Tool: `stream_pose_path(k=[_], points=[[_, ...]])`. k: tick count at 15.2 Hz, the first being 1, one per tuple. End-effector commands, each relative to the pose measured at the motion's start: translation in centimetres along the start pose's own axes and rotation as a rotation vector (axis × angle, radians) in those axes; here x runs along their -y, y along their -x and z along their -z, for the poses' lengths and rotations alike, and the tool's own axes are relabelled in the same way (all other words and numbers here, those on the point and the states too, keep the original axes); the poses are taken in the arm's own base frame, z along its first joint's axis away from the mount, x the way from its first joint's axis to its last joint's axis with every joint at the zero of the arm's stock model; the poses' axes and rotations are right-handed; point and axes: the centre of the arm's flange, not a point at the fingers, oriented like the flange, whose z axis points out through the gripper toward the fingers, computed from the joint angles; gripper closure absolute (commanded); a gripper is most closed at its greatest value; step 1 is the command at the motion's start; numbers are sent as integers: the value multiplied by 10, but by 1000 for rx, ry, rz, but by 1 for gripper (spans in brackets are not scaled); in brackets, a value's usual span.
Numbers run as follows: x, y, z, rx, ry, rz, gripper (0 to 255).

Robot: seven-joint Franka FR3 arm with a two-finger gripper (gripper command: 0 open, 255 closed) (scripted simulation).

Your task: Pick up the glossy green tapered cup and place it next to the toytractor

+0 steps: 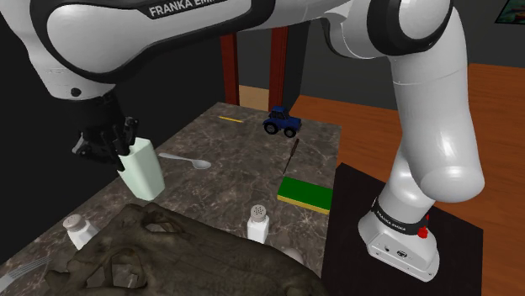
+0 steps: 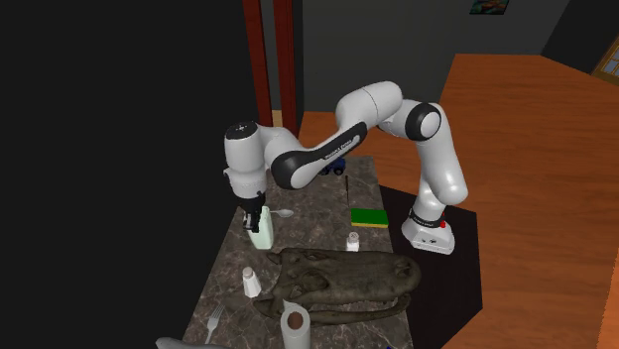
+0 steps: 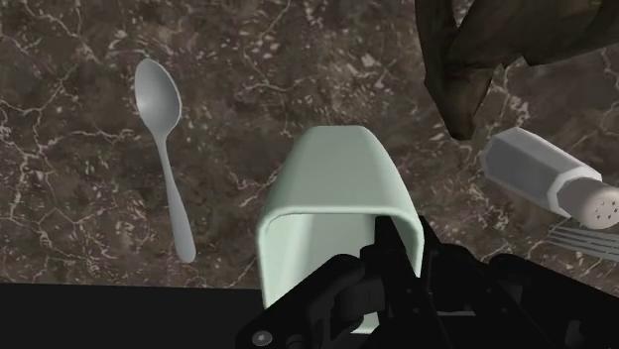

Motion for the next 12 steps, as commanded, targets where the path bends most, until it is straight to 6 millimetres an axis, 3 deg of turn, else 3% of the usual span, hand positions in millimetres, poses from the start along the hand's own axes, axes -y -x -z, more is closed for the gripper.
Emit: stream_pose_path(k=[1, 12], points=[[0, -1, 10, 0, 0, 0, 255], [-1, -4, 68, 0, 0, 0, 255]])
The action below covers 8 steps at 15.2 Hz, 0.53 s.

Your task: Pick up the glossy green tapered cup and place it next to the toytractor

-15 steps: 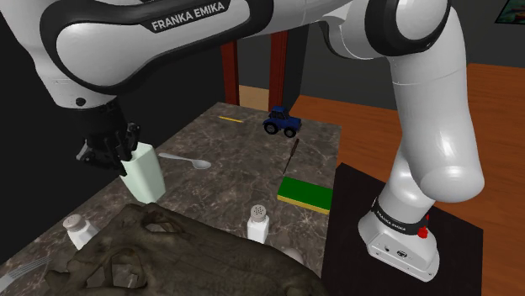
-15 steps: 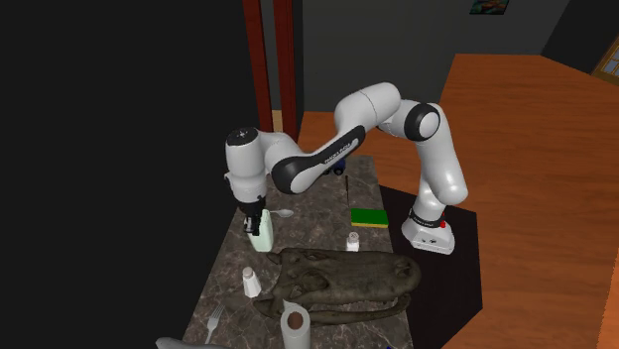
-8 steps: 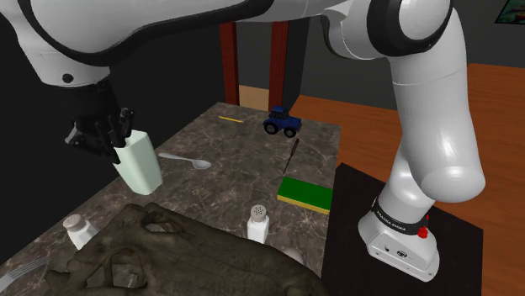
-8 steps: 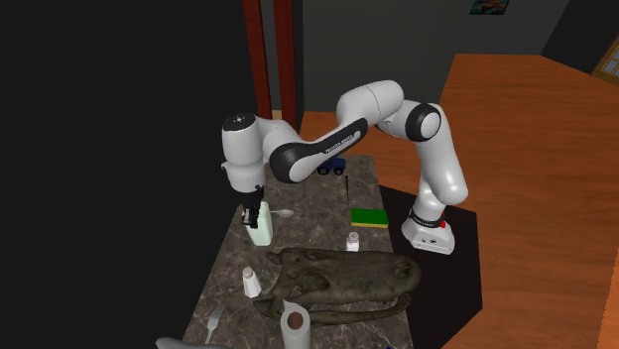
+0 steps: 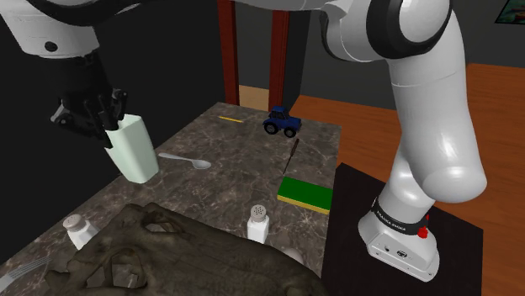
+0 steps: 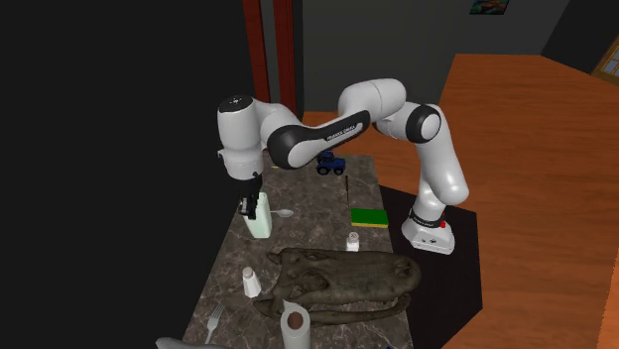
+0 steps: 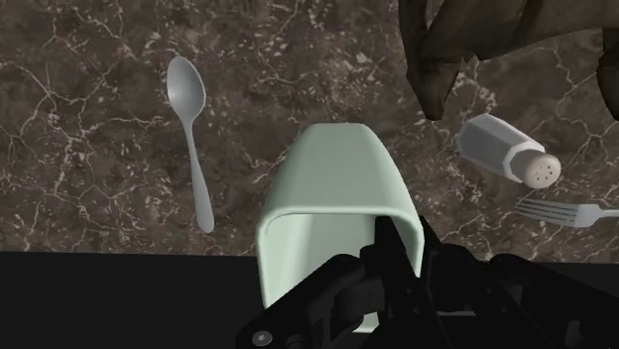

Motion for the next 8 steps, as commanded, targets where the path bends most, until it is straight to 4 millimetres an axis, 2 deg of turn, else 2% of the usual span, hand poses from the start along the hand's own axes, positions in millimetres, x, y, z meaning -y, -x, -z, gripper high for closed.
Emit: stream_pose_path(k=[1, 8], points=[[0, 0, 12, 0, 0, 0, 255], [-1, -2, 49, 0, 0, 0, 255]])
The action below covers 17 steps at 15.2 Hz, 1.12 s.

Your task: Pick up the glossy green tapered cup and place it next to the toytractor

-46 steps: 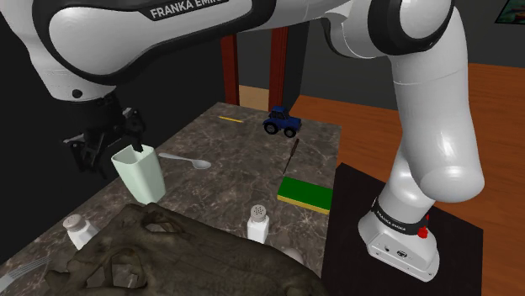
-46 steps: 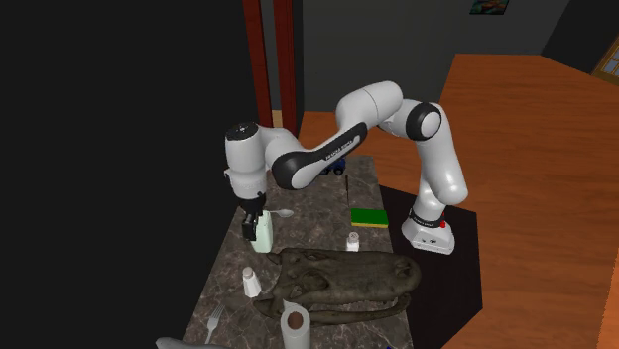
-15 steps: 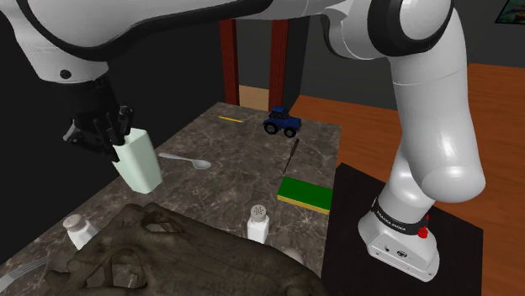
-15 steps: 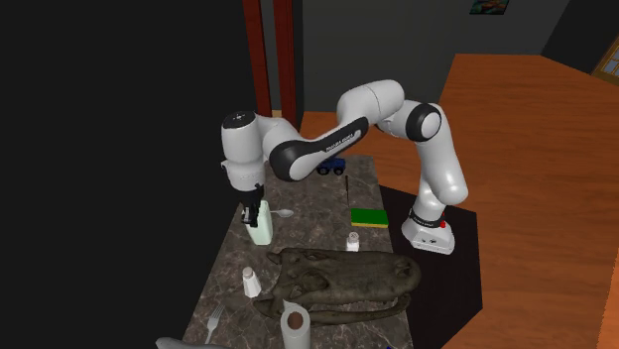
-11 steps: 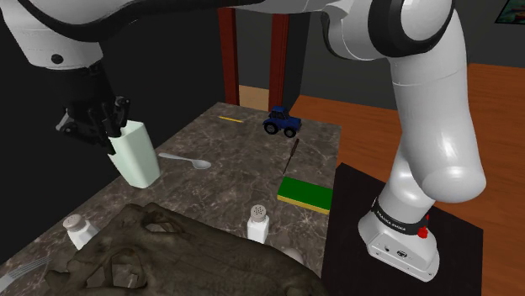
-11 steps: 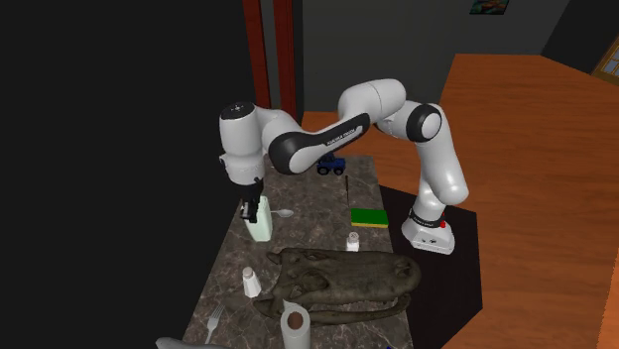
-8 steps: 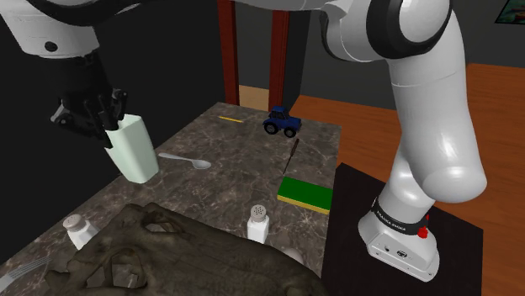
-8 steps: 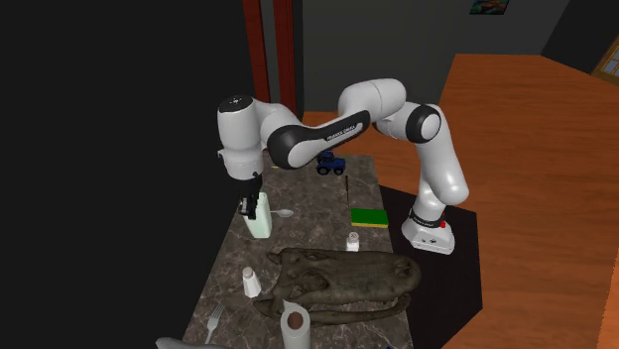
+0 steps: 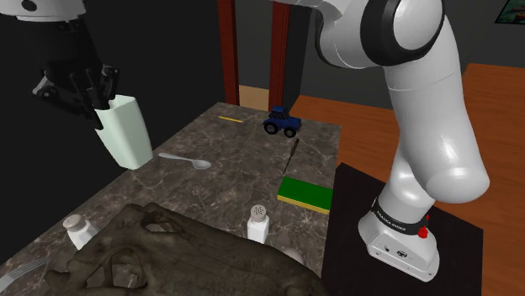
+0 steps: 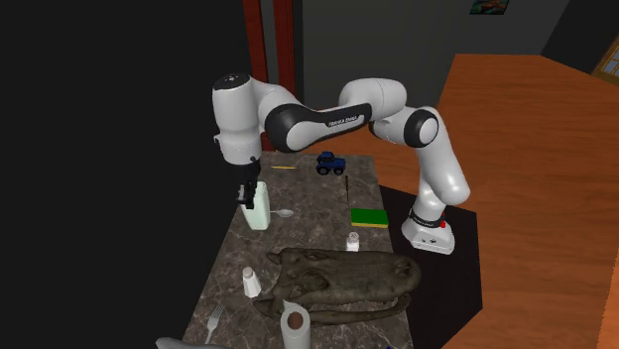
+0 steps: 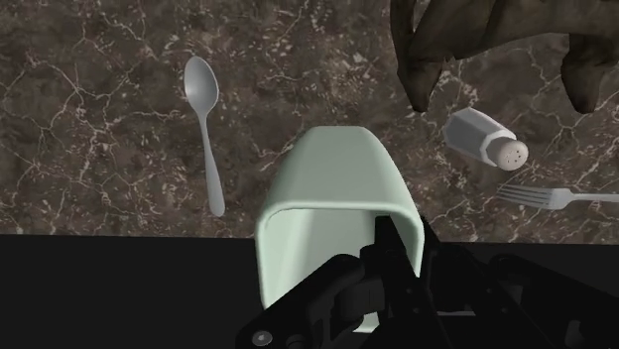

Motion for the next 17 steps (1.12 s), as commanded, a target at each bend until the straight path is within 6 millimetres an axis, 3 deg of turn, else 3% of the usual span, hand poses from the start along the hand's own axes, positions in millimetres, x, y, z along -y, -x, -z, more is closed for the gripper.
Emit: stream_pose_path(k=[1, 7, 17], points=[[0, -1, 11, 0, 0, 0, 255], [-1, -2, 41, 0, 0, 0, 255], [-104, 80, 54, 0, 0, 0, 255]])
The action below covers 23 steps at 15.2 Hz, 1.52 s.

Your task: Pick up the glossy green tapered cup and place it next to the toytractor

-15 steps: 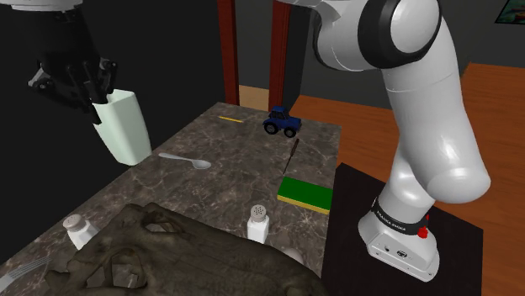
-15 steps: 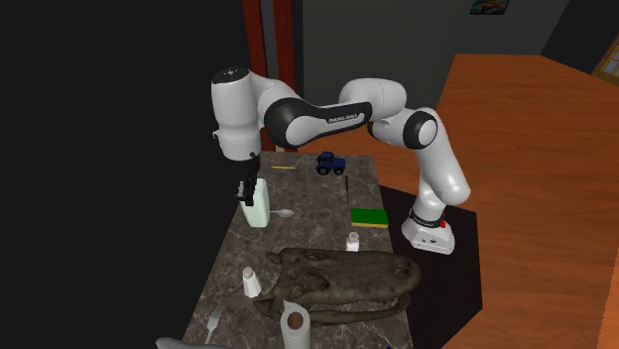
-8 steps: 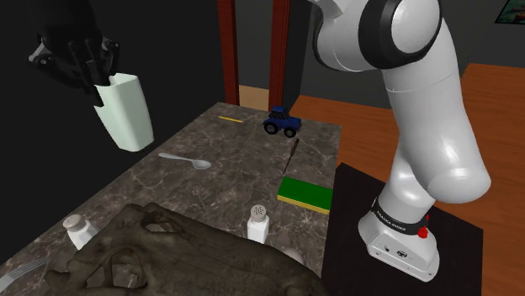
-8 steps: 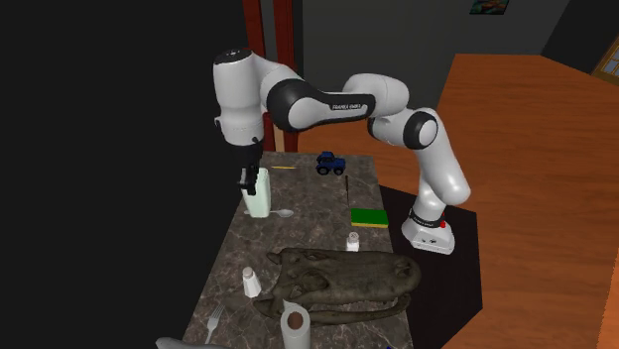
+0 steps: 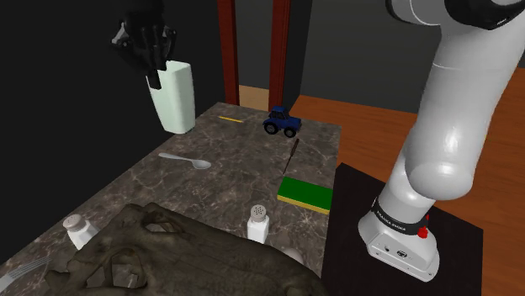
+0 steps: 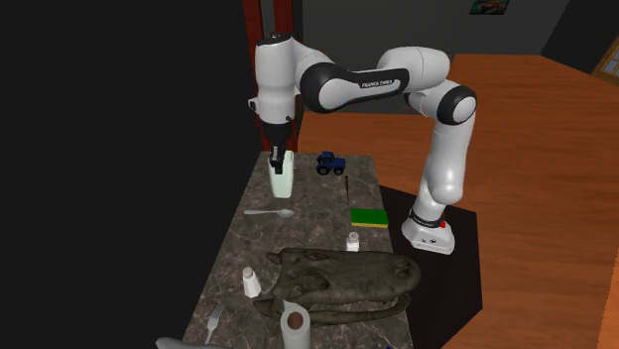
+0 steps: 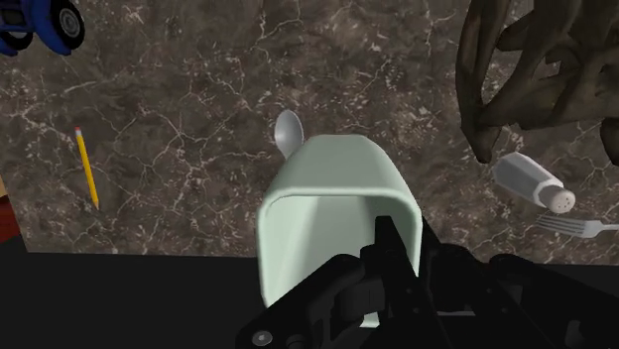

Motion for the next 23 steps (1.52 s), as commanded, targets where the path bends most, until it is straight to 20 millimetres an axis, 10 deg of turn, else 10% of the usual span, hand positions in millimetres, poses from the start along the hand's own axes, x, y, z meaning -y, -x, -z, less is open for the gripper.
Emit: stream_pose_path(k=[1, 23], points=[[-21, 20, -3, 0, -1, -2, 255], [-247, 200, 25, 0, -1, -2, 255]])
